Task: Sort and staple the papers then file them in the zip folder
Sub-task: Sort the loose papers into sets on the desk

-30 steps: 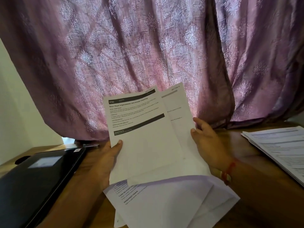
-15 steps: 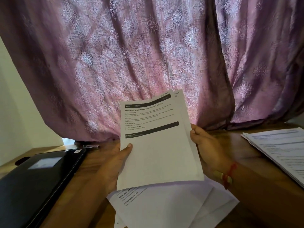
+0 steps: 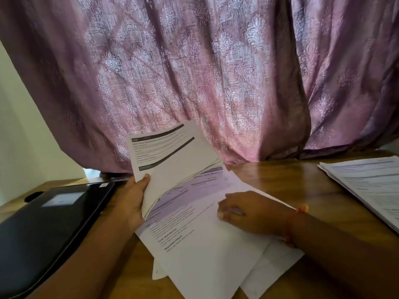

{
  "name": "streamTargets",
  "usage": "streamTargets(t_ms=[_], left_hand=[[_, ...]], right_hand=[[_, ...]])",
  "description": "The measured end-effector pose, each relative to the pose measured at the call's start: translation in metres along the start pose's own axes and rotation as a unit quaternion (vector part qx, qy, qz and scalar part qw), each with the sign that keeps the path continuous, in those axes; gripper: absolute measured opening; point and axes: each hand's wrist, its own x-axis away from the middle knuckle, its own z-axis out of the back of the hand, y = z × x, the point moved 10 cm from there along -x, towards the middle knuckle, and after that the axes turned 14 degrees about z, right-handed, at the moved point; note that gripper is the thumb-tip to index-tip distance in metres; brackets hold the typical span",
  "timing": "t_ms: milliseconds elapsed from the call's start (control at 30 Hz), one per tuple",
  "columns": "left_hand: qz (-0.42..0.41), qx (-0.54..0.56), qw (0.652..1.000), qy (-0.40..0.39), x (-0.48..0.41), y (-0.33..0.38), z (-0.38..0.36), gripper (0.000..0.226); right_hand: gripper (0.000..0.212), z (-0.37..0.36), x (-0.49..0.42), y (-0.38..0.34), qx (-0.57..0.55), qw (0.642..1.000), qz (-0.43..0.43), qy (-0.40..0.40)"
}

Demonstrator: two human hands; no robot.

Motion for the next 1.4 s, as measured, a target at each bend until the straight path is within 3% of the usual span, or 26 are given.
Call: streamTargets(t_ms=[67,167,267,433,767,967,1233,1333,1400], left_hand=[[0.002,0.000,1.000,0.017,-0.004,0.000,0.007,0.023],[-0.003,-0.010,1.000,0.026,-0.007,0.002,0.011,0.023],[-0.002,-0.015,0.999,0.028,-0.009,0.001,0.013,0.022],[0.002,-0.015,0.999,0.030,-0.008,0.001,0.015,0.023],[0.035,-0.011,0.999,0.021,-0.013,-0.008,0.019,0.021],[0.016,-0.030,0.999,0.035,-0.015,-0.006,0.023,0.023],[-0.001,-0.042,0.998,0.046,-0.014,-0.011,0.019,0.020],[0.004,-0.047,0.998,0.049,-0.012,-0.015,0.013,0.016],[0.000,-0.048,0.998,0.049,-0.011,-0.015,0.013,0.017]], right_hand=[[0.048,-0.008,0.000,0.000,0.017,0.999,-0.021,-0.047],[0.052,-0.008,0.002,0.004,0.045,0.997,-0.036,-0.053],[0.074,-0.005,0.002,0.009,0.068,0.995,-0.041,-0.056],[0.055,-0.004,0.001,0.012,0.086,0.993,-0.052,-0.058],[0.058,0.003,0.006,0.014,0.184,0.972,-0.118,-0.082],[0.069,0.001,0.011,0.024,0.178,0.968,-0.166,-0.062],[0.076,-0.020,0.008,0.022,0.077,0.984,-0.144,-0.074],[0.093,-0.021,0.008,0.024,0.073,0.985,-0.138,-0.067],[0.085,-0.022,0.007,0.026,0.065,0.987,-0.133,-0.065]])
